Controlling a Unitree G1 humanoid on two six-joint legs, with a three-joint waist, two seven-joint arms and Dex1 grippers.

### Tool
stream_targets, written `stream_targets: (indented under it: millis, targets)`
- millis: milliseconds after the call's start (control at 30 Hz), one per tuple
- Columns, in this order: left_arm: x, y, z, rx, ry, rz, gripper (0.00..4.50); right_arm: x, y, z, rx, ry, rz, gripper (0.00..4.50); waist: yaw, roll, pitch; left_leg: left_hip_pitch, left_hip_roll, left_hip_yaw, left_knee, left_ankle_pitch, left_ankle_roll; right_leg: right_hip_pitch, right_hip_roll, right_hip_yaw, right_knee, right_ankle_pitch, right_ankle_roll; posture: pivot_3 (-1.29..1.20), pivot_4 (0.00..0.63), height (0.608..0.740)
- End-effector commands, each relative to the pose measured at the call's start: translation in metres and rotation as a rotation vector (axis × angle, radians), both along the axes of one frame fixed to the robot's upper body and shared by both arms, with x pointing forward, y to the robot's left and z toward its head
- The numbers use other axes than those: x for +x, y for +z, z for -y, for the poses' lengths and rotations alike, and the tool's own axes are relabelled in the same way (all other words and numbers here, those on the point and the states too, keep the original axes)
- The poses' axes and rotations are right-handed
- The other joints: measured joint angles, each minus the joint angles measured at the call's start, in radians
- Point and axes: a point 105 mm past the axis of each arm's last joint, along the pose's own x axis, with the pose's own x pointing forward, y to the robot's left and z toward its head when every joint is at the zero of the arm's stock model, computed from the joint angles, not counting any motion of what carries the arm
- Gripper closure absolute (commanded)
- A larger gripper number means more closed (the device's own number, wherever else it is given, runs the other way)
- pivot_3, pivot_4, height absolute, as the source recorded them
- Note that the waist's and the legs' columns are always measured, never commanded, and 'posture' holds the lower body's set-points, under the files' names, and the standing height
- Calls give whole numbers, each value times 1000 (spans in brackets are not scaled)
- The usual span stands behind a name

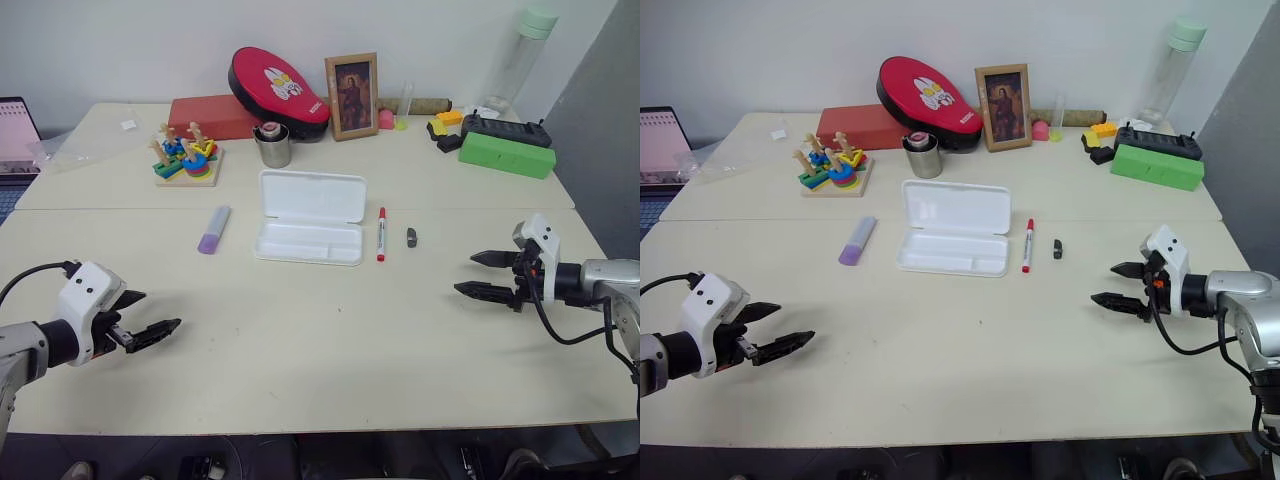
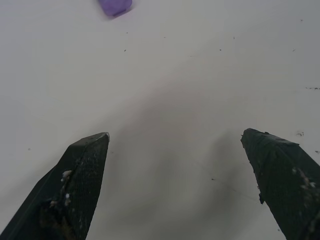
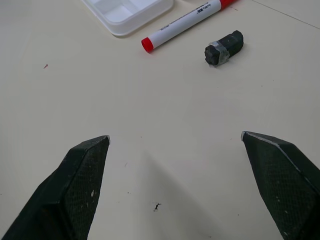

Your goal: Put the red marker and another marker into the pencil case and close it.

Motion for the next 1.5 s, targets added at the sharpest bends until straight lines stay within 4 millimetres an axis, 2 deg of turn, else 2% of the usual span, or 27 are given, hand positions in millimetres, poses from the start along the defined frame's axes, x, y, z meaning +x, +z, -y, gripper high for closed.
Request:
stream_targets:
  millis: [33,167,233,367,500,600,767,933,1067,1100,1300,1500]
  targets:
    - [4,13,-3,16,2,52,0,0,14,-8,14,41,46,64,0,0,0,0,0,0,0,0,0,0,0,0,0,0,0,0,150,740]
    - [5,21,5,-17,-23,75,0,-1,22,-21,47,93,64,64,0,0,0,0,0,0,0,0,0,0,0,0,0,0,0,0,150,740]
    - [9,20,16,-44,-54,91,0,4,26,-48,66,173,87,64,-3,0,0,0,0,0,0,0,0,0,0,0,0,1,0,0,150,740]
    - [25,32,61,-163,-183,194,0,23,30,-97,67,272,124,64,-13,0,0,0,0,-1,1,0,0,1,1,0,2,2,1,0,150,740]
    - [32,41,106,-289,-295,251,0,44,23,-142,5,325,151,64,-14,-1,0,0,0,-1,3,0,0,1,1,0,1,5,-1,0,150,740]
    - [34,43,123,-329,-321,269,0,53,14,-168,-43,358,147,64,-13,-1,0,-2,0,-2,2,0,0,1,1,-1,1,5,-1,0,150,740]
    - [35,47,135,-374,-327,301,0,57,-6,-189,-117,422,113,64,-13,-1,0,-2,0,-3,2,0,0,1,1,-2,1,5,-2,0,150,740]
    - [36,52,141,-403,-322,326,0,64,-24,-198,-201,416,88,64,-16,-1,0,-1,0,-4,3,0,0,1,1,-3,4,5,-2,0,150,740]
    - [34,55,144,-422,-323,334,0,71,-25,-204,-232,394,128,803,-16,-1,0,-1,0,-4,4,0,0,1,1,-3,7,5,-2,0,150,740]
    - [34,55,143,-423,-321,334,0,71,-24,-206,-228,400,132,1144,-16,-1,0,-1,0,-4,4,0,0,1,1,-3,7,5,-2,0,150,740]
    - [34,60,133,-416,-301,342,0,65,-24,-209,-232,432,151,2550,-18,-1,0,-1,0,-4,4,0,0,1,1,-3,7,5,-2,0,150,740]
    - [37,63,132,-409,-302,347,0,59,-21,-212,-210,442,177,4083,-18,-1,0,-1,0,-5,4,0,0,1,1,-3,7,5,-2,0,150,740]
